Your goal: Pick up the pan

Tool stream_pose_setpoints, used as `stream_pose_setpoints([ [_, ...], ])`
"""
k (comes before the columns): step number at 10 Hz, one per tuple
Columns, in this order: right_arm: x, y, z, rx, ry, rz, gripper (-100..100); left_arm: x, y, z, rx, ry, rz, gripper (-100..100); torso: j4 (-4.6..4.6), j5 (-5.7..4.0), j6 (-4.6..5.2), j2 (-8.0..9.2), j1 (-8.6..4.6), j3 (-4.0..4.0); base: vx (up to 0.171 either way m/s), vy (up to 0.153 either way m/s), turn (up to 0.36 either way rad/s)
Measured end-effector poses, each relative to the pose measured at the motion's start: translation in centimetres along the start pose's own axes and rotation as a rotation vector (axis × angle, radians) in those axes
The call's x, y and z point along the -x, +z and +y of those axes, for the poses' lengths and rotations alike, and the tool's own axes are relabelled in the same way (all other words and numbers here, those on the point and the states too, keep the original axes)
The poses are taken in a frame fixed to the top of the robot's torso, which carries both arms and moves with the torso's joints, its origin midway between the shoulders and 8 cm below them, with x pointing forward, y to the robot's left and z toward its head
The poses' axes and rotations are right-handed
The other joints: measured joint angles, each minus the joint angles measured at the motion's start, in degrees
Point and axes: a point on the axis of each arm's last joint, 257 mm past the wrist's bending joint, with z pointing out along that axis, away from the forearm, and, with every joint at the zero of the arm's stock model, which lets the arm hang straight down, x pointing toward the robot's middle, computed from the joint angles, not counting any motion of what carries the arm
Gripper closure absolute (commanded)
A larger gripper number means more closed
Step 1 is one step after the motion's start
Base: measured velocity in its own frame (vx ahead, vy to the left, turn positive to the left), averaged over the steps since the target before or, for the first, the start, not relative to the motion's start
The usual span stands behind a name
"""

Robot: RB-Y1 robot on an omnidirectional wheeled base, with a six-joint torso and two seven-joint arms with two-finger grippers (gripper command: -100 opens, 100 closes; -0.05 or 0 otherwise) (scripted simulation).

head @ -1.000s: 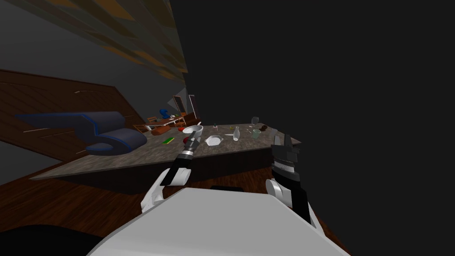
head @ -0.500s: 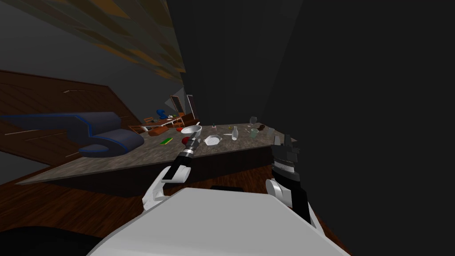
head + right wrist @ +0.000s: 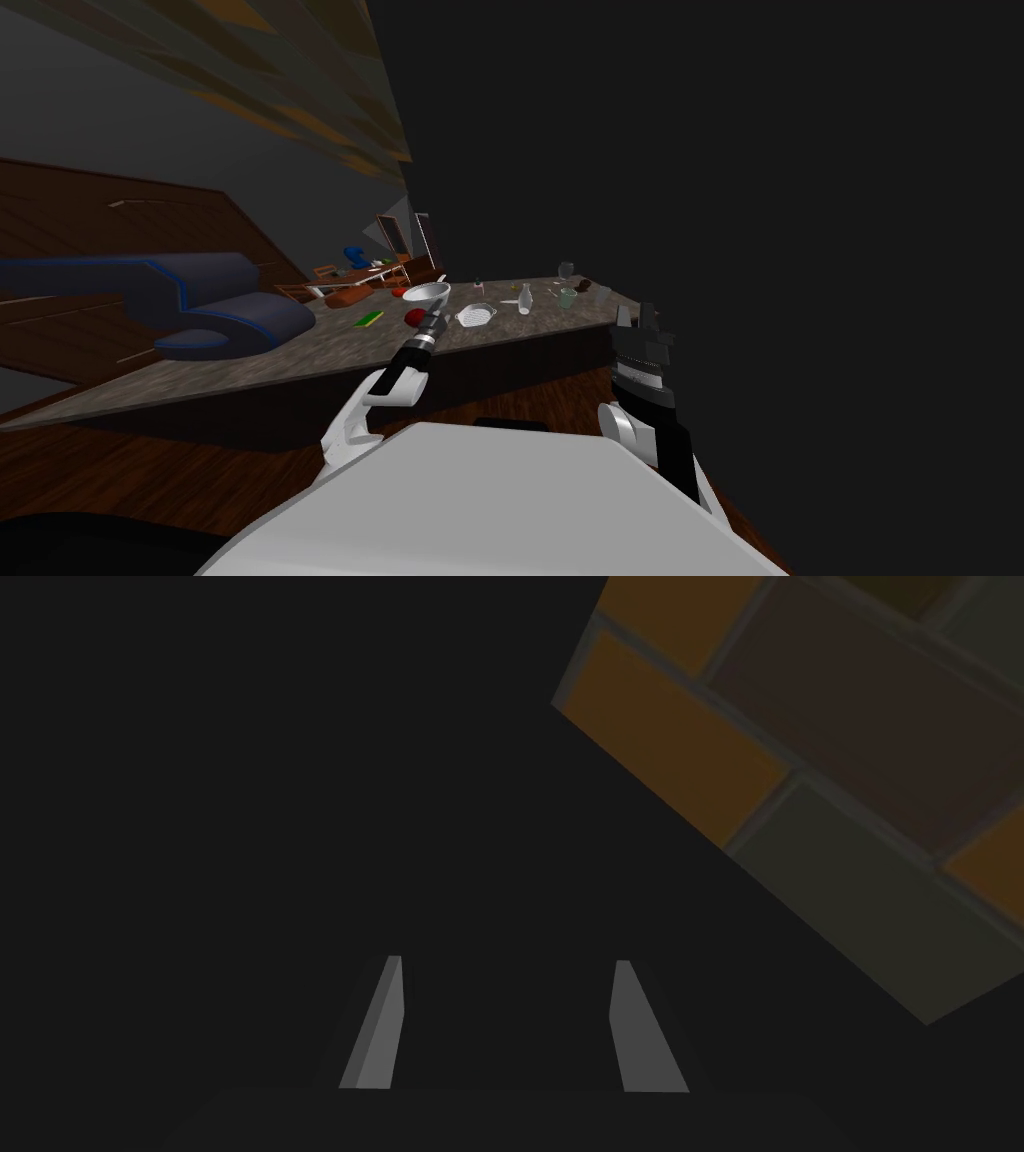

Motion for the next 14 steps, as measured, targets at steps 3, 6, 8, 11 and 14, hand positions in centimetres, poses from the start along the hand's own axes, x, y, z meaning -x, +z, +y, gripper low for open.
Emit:
stream_pose_setpoints([
  [3, 0.0, 0.0, 0.0, 0.000, 0.000, 0.000, 0, 0.8, 0.5, 1.4, 0.063, -0.006, -0.022, -100, 0.00, 0.00, 0.00, -0.02, 0.01, -0.01, -0.010, -0.009, -0.047],
  [6, 0.0, 0.0, 0.0, 0.000, 0.000, 0.000, 0, 1.7, 0.9, 2.9, 0.123, -0.014, -0.044, -100, -0.01, 0.00, 0.01, -0.03, 0.01, -0.02, -0.007, -0.007, -0.051],
  [8, 0.0, 0.0, 0.0, 0.000, 0.000, 0.000, 0, 2.2, 1.1, 3.6, 0.162, -0.019, -0.060, -100, -0.01, 0.00, 0.02, -0.04, 0.01, -0.03, -0.005, -0.010, -0.078],
  [11, 0.0, 0.0, 0.0, 0.000, 0.000, 0.000, 0, 3.3, 1.1, 5.1, 0.228, -0.029, -0.087, -100, -0.01, 0.00, 0.01, -0.05, 0.01, -0.03, -0.001, -0.007, -0.055],
  [14, 0.0, 0.0, 0.0, 0.000, 0.000, 0.000, 0, 4.1, 1.3, 6.5, 0.287, -0.040, -0.114, -100, -0.01, 0.00, 0.01, -0.07, 0.02, -0.04, 0.002, -0.005, -0.056],
])
